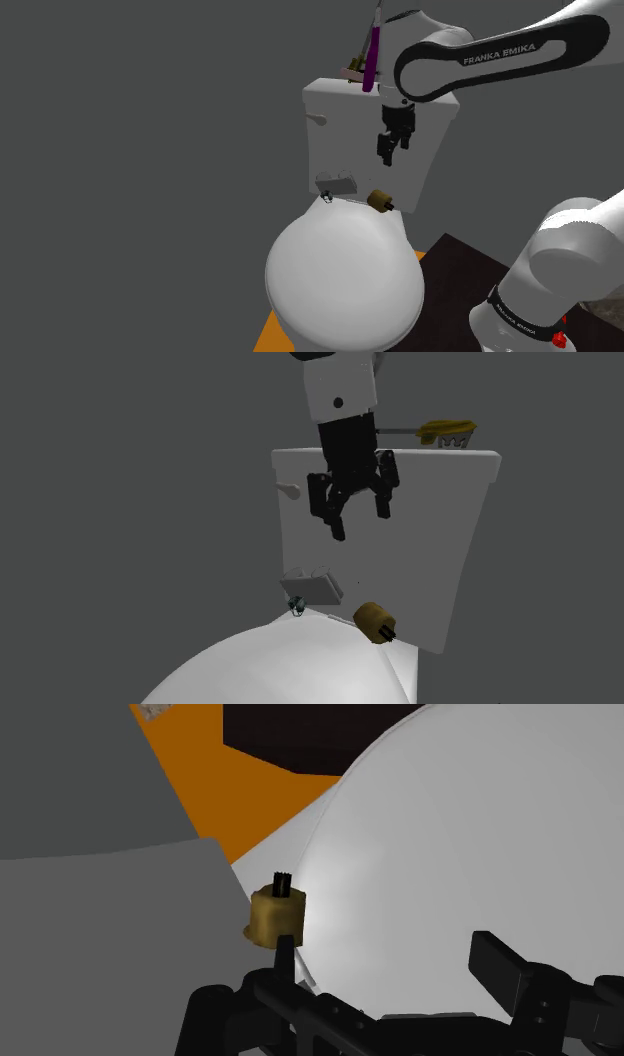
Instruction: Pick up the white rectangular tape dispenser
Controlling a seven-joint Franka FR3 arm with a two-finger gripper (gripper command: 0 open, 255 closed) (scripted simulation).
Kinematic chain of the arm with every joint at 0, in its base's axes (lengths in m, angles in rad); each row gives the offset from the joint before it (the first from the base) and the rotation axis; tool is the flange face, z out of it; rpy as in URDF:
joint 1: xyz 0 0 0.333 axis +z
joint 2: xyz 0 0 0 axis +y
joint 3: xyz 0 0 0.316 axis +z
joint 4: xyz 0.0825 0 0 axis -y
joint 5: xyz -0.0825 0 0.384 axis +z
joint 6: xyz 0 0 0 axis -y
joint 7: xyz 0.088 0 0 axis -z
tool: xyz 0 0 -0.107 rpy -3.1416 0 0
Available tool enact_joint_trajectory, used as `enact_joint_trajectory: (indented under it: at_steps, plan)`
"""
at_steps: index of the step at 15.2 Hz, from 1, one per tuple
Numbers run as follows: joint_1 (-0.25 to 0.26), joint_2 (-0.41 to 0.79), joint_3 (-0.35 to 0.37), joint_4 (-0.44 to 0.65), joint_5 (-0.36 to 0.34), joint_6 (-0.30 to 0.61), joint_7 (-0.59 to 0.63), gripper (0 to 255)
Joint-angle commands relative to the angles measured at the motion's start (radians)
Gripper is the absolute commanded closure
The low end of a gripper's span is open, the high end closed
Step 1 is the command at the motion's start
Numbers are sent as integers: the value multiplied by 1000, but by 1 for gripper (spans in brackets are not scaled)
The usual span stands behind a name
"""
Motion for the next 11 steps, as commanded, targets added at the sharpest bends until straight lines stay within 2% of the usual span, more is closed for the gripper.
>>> enact_joint_trajectory:
  at_steps: [1, 11]
  plan:
    - [-10, 78, 10, 25, -27, 39, 17, 0]
    - [-43, 496, 33, 259, -198, 139, 118, 0]
